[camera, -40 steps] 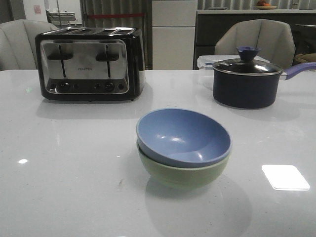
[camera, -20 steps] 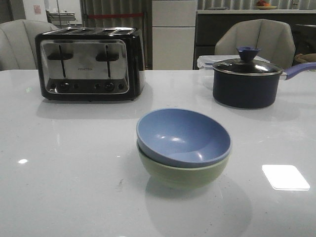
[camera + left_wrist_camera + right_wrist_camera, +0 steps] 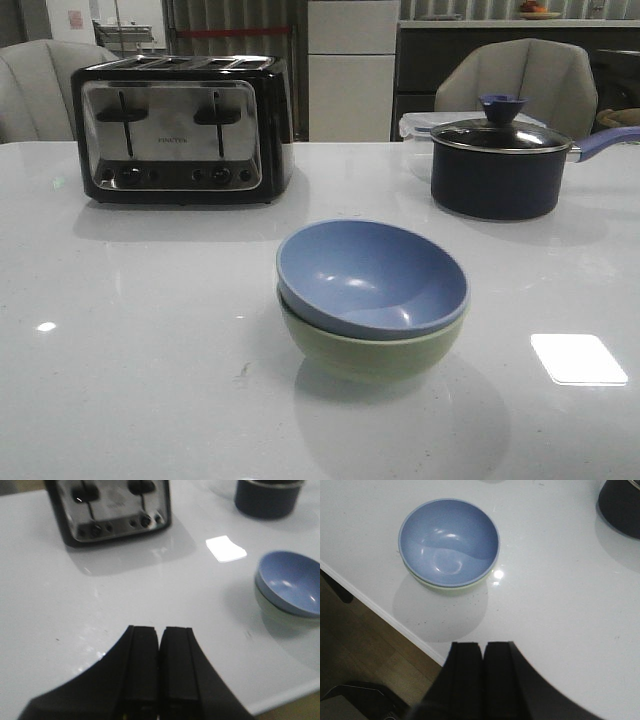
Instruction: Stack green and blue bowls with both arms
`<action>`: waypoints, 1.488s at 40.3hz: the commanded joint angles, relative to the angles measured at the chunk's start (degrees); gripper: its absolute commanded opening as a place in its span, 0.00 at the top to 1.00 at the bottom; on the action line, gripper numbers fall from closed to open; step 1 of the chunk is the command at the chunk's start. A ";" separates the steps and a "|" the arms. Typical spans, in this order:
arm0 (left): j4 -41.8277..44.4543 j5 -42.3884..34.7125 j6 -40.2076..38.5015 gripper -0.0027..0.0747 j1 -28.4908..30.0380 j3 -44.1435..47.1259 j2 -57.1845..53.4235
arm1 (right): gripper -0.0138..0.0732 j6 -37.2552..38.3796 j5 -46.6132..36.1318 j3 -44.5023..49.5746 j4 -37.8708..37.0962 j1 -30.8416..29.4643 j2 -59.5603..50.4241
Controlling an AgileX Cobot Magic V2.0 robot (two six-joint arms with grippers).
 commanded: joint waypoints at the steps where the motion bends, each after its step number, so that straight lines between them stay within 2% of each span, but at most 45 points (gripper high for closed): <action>1: 0.03 -12.16 -0.45 0.85 4.73 3.52 -4.53 | 0.78 -0.40 -3.69 -1.65 0.26 -0.26 0.03; 10: 0.03 -21.62 -0.45 0.85 12.85 15.23 -14.06 | 0.78 -0.40 -3.69 -1.65 0.26 -0.26 0.03; 22: -0.71 -38.00 -1.62 0.85 14.77 27.46 -16.89 | 0.78 -0.40 -3.62 -1.65 0.26 -0.26 0.03; 60: -0.71 -39.47 -1.62 0.85 14.77 27.36 -16.89 | 0.78 -0.40 -3.62 -1.65 0.26 -0.26 0.03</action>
